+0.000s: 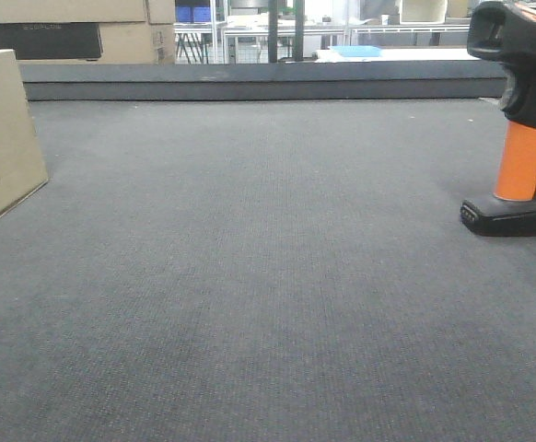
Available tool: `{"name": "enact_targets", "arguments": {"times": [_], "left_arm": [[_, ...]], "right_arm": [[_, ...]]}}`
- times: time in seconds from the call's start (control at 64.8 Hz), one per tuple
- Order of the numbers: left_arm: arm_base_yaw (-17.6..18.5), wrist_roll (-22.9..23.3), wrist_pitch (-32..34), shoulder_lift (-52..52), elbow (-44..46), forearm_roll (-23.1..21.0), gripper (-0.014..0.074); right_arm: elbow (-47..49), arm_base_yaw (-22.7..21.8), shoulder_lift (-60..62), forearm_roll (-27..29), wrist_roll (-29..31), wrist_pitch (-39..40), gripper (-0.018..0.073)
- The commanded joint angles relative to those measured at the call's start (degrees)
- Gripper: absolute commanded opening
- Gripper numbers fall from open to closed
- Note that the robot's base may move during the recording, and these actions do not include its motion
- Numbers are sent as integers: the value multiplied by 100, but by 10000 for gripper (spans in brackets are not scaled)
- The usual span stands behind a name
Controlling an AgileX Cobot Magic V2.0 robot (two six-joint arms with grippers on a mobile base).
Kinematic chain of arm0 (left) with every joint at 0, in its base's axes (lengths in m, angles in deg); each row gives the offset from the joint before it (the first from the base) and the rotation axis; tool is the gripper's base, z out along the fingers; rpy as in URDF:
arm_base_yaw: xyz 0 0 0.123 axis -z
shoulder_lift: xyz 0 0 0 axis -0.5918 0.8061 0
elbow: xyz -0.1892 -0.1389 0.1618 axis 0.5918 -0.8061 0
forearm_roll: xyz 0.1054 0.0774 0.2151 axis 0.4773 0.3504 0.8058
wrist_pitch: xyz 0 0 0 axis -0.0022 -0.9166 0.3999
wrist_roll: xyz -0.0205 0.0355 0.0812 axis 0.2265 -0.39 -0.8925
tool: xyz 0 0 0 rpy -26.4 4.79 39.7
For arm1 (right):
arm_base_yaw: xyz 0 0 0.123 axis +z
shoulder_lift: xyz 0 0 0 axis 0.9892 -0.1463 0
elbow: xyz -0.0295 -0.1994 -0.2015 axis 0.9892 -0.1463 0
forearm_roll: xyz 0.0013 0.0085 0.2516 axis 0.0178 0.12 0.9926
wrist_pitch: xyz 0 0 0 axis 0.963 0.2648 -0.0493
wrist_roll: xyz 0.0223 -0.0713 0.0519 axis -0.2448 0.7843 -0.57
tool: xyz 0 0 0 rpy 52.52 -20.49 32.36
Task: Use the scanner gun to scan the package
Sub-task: 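Move the left gripper over the cardboard box and close on it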
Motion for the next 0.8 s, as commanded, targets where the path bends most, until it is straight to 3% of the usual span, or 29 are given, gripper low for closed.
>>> {"name": "enact_targets", "arguments": {"times": [0.0, 0.51, 0.787], "left_arm": [[28, 1, 103, -24, 7, -33, -111], [30, 1, 113, -24, 7, -47, -111], [30, 1, 632, -24, 7, -46, -111]], "right_arm": [[2, 9, 19, -26, 11, 117, -165], [2, 9, 19, -26, 11, 117, -165], [2, 9, 19, -26, 11, 400, -165]]}}
